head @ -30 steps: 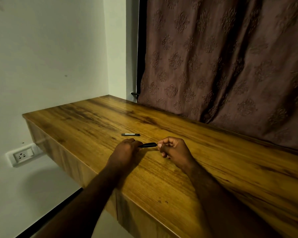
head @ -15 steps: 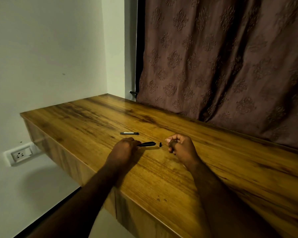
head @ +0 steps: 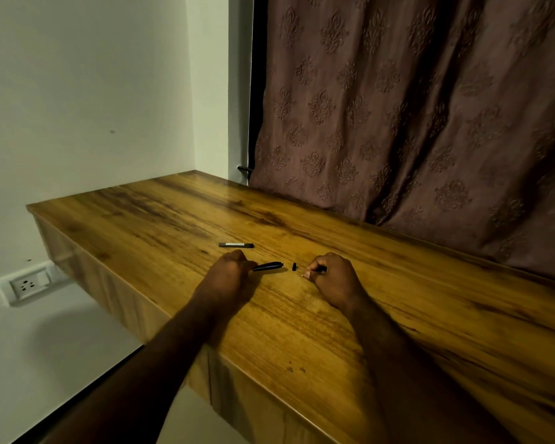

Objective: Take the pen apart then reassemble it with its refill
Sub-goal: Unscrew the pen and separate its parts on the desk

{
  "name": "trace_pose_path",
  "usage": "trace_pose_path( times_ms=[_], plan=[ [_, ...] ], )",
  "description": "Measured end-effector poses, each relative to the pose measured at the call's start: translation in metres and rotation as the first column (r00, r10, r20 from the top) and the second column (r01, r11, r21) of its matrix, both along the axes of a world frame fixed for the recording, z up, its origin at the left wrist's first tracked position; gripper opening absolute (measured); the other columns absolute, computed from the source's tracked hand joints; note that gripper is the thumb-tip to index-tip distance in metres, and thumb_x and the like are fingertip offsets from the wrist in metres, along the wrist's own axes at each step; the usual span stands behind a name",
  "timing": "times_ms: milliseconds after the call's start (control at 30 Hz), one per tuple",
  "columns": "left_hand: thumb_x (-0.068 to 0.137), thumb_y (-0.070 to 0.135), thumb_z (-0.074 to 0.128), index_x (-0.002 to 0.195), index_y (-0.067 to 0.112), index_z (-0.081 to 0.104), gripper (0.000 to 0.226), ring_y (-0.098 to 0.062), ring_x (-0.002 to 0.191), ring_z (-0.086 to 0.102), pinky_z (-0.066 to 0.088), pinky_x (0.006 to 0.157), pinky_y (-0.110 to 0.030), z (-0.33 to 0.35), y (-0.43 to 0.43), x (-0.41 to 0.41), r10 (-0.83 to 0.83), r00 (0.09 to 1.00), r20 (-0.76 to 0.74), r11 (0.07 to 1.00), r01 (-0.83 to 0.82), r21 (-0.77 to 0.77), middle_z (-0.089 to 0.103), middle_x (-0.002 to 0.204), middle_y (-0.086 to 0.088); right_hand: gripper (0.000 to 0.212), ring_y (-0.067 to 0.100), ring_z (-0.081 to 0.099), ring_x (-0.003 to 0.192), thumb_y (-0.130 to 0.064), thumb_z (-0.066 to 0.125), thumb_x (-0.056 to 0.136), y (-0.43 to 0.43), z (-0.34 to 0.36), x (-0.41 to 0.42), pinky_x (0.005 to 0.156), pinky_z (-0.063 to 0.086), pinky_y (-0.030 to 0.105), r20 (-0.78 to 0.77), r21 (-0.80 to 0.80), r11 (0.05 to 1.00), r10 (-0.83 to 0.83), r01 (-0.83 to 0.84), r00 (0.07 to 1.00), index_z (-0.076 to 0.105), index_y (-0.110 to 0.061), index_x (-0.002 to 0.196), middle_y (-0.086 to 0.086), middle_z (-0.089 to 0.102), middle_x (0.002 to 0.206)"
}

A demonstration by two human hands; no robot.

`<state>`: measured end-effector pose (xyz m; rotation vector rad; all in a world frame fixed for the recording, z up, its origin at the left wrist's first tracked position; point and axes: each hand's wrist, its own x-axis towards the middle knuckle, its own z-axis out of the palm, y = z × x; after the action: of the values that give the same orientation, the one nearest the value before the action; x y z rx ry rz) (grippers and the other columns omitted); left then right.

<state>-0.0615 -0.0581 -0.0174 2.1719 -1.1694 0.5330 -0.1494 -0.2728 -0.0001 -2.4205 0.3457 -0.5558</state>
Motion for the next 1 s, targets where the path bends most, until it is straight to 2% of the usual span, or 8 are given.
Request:
trace_pose_path(
  times_ms=[200,367,467,600,767,867,933,1000],
  plan=[
    [0.089,0.041,0.038,0.079,0.018,0.067,0.038,-0.019,0.071,0.050,0.041,0.063,-0.029,-0.003,0.001,0.004,-0.012,1.000,-0.002,1.000,0.012,0.026,0.048,0.075,0.000,0.005,0.007,0.057,0.074,-0.014,0.075,0.080,-0.004,0.001,0.000,0.076,0.051,0.029,-0.015,0.015,1.000,-0.004,0.004,1.000,0.075,-0.015,0.075,-0.018,0.056,0.068],
    [0.085,0.042,0.037,0.083,0.014,0.069,0.042,-0.021,0.072,0.050,0.041,0.064,-0.031,-0.003,0.002,0.005,-0.011,1.000,0.006,0.998,0.011,0.058,0.049,0.077,-0.001,0.003,0.001,0.058,0.072,-0.013,0.075,0.080,-0.007,0.000,0.002,0.077,0.052,0.028,-0.021,0.063,0.998,0.019,-0.017,1.000,0.076,-0.014,0.078,-0.018,0.060,0.069],
    [0.084,0.041,0.038,0.082,0.014,0.069,0.041,-0.017,0.071,0.047,0.035,0.064,-0.028,-0.003,0.002,0.005,-0.017,1.000,0.009,0.999,0.017,0.051,0.046,0.076,0.002,0.006,0.008,0.062,0.081,-0.015,0.070,0.084,-0.010,-0.002,0.004,0.080,0.050,0.028,-0.027,0.115,0.993,0.001,0.002,1.000,0.076,-0.014,0.084,-0.012,0.065,0.077],
    [0.087,0.040,0.038,0.081,0.013,0.069,0.041,-0.022,0.070,0.051,0.040,0.063,-0.030,-0.001,0.002,0.002,-0.045,0.999,0.013,0.999,0.044,0.032,0.052,0.074,-0.003,0.011,0.011,0.064,0.090,-0.015,0.065,0.088,-0.009,-0.003,0.003,0.083,0.047,0.025,0.119,0.244,0.969,-0.076,0.045,0.990,0.075,-0.011,0.092,0.000,0.072,0.094],
    [0.089,0.049,0.042,0.097,0.013,0.069,0.045,-0.020,0.080,0.055,0.048,0.067,-0.034,0.004,0.002,-0.008,-0.029,0.999,-0.040,0.998,0.027,-0.058,0.059,0.089,-0.008,0.009,0.008,0.064,0.082,-0.014,0.068,0.085,0.004,0.000,0.002,0.073,0.045,0.021,0.213,0.245,0.969,-0.023,-0.030,0.977,0.075,-0.012,0.090,-0.005,0.071,0.085],
    [0.088,0.064,0.037,0.097,0.016,0.065,0.057,-0.020,0.086,0.055,0.047,0.071,-0.032,0.005,0.002,-0.011,-0.019,0.998,-0.053,0.996,0.014,-0.088,0.059,0.093,-0.006,0.008,-0.003,0.054,0.060,-0.014,0.070,0.084,0.016,-0.001,0.002,0.059,0.039,0.015,0.237,0.248,0.965,0.027,-0.087,0.971,0.074,-0.014,0.090,-0.014,0.063,0.070],
    [0.086,0.068,0.034,0.097,0.016,0.065,0.061,-0.020,0.088,0.056,0.046,0.072,-0.030,0.006,0.002,-0.012,-0.011,0.999,-0.052,0.996,0.006,-0.091,0.059,0.095,-0.006,0.019,-0.003,0.047,0.050,-0.014,0.072,0.081,0.026,0.000,0.001,0.054,0.035,0.012,0.260,0.275,0.948,0.086,-0.159,0.962,0.071,-0.016,0.101,-0.014,0.058,0.067],
    [0.087,0.066,0.036,0.097,0.016,0.065,0.059,-0.020,0.086,0.055,0.047,0.070,-0.030,0.007,0.002,-0.013,-0.010,0.999,-0.035,0.996,0.007,-0.086,0.059,0.094,-0.006,0.031,-0.001,0.044,0.053,-0.013,0.074,0.079,0.036,0.000,0.001,0.055,0.037,0.017,0.265,0.280,0.932,0.154,-0.229,0.952,0.069,-0.017,0.109,-0.011,0.058,0.073]
  ],
)
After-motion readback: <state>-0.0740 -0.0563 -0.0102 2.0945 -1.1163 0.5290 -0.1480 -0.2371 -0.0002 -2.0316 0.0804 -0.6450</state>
